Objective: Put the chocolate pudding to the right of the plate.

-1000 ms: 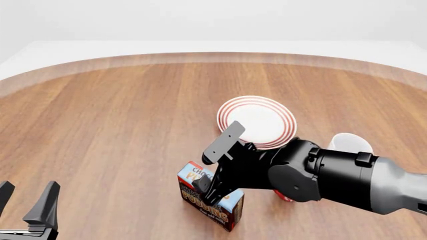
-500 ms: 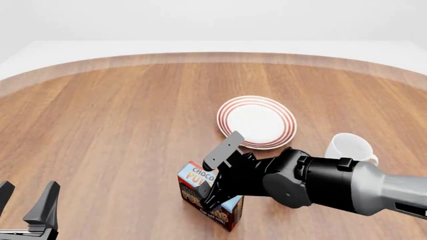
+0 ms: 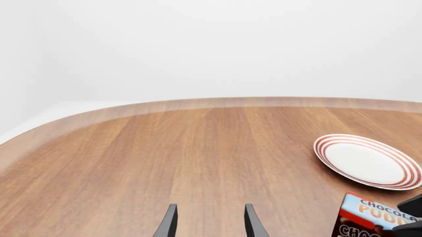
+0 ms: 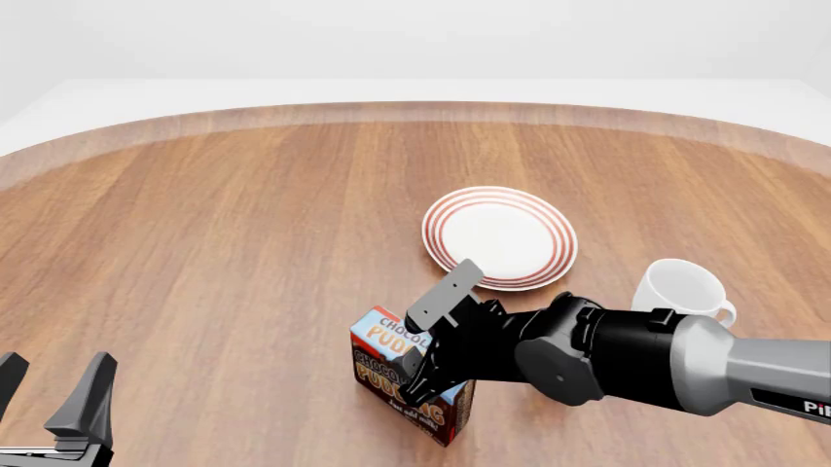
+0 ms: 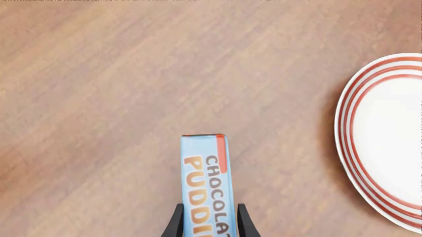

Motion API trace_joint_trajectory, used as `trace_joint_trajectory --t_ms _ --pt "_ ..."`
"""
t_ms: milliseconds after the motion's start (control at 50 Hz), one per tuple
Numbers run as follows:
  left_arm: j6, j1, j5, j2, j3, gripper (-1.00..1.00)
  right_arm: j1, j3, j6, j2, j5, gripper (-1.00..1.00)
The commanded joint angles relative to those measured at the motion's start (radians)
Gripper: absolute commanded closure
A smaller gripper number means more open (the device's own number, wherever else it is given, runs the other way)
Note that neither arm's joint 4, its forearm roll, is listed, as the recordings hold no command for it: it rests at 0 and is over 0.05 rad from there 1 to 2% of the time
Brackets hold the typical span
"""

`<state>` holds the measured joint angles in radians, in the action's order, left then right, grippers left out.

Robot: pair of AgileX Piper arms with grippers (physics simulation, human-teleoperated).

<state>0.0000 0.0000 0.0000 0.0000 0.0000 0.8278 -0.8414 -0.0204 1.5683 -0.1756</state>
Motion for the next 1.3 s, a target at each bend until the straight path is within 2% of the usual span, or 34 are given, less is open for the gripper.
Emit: trace_joint_trajectory --t_ms 20,160,260,400,500,540,660,680,880,1040,1300 --pt "0.0 0.0 0.0 0.0 0.0 -1.0 -0.018 0.006 0.02 0.029 0.006 1.0" --pt "0.0 0.0 0.0 0.0 0.0 -1.0 -0.022 0.015 0.004 0.018 0.01 1.0" --pt "0.0 0.0 0.0 0.0 0.0 -1.0 0.006 -0.019 -0.005 -0.009 -0.02 1.0" --pt "0.0 0.0 0.0 0.0 0.0 -1.0 -0.009 -0.076 -0.061 -0.085 -0.091 1.0" --pt "0.0 0.0 0.0 0.0 0.0 -1.0 -0.07 -0.132 -0.148 -0.149 -0.157 1.0" --pt "0.0 0.0 0.0 0.0 0.0 -1.0 -0.124 -0.158 -0.2 -0.202 -0.193 1.0" --pt "0.0 0.0 0.0 0.0 0.0 -1.0 -0.182 -0.241 -0.22 -0.243 -0.232 1.0" --pt "0.0 0.0 0.0 0.0 0.0 -1.0 -0.198 -0.251 -0.242 -0.246 -0.229 1.0" --pt "0.0 0.0 0.0 0.0 0.0 -1.0 -0.275 -0.371 -0.234 -0.26 -0.284 1.0" --pt "0.0 0.0 0.0 0.0 0.0 -1.0 -0.315 -0.399 -0.249 -0.29 -0.317 1.0" --pt "0.0 0.0 0.0 0.0 0.0 -1.0 -0.382 -0.446 -0.256 -0.233 -0.334 1.0"
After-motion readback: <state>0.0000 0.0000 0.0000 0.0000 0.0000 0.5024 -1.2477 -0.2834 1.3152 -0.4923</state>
